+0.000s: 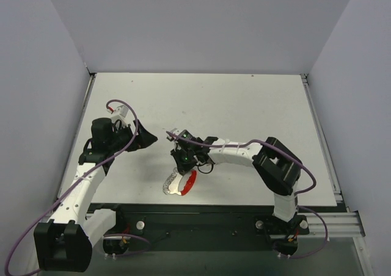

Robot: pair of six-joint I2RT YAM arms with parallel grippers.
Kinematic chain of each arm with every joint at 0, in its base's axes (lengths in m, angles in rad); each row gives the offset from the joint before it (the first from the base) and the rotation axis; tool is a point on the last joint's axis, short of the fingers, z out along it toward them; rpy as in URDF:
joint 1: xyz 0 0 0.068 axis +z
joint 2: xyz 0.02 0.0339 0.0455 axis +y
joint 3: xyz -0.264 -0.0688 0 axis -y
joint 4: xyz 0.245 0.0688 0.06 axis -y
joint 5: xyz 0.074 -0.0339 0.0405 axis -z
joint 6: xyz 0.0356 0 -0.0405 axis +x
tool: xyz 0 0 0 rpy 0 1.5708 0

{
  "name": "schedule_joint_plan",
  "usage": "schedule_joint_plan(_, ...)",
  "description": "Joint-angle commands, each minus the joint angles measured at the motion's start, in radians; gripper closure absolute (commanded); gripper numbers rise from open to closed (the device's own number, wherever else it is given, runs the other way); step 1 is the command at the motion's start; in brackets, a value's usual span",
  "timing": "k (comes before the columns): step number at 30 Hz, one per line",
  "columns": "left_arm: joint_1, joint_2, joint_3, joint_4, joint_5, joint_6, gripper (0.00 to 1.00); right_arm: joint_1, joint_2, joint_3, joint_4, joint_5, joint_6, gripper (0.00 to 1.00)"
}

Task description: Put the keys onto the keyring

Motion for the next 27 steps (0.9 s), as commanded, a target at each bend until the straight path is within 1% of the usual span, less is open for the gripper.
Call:
schedule_joint_plan(1,0.007,-0.009,0.002,0.040,0.022,-0.009,0.11,0.008,-0.133,-0.028,-0.025,-0.022,-0.031,1.00)
schedule_joint_plan(4,0.006,-0.014,-0.047,0.107,0.060,-0.047,0.12,-0.001,-0.177,-0.040,-0.018,-0.039,-0.038,1.00)
schedule_joint_plan(8,0.007,-0.017,-0.069,0.126,0.063,-0.059,0.13,-0.007,-0.205,-0.054,-0.004,-0.073,-0.061,1.00)
schedule_joint_plan(9,0.006,-0.017,-0.068,0.124,0.063,-0.058,0.13,-0.007,-0.204,-0.057,0.005,-0.076,-0.069,0.91)
schedule_joint_plan(10,0.006,-0.017,-0.066,0.126,0.063,-0.059,0.13,-0.009,-0.187,-0.054,0.004,-0.074,-0.072,0.79)
schedule_joint_plan(11,0.006,-0.018,-0.063,0.124,0.063,-0.056,0.13,-0.010,-0.175,-0.050,0.004,-0.076,-0.074,0.70)
schedule_joint_plan(12,0.007,-0.018,-0.058,0.117,0.059,-0.052,0.13,-0.010,-0.159,-0.031,-0.010,-0.073,-0.075,0.62)
schedule_joint_plan(13,0.006,-0.020,-0.055,0.110,0.055,-0.052,0.13,-0.010,-0.133,-0.024,-0.014,-0.070,-0.078,0.60)
schedule_joint_plan(15,0.006,-0.024,-0.055,0.104,0.051,-0.044,0.13,-0.010,-0.112,-0.004,-0.030,-0.035,-0.069,0.58)
schedule_joint_plan(20,0.006,-0.028,-0.055,0.101,0.046,-0.043,0.13,-0.012,-0.067,0.021,-0.047,0.011,-0.043,0.59)
schedule_joint_plan(27,0.006,-0.029,-0.057,0.101,0.048,-0.043,0.13,-0.013,-0.018,0.044,-0.048,0.022,-0.026,0.64)
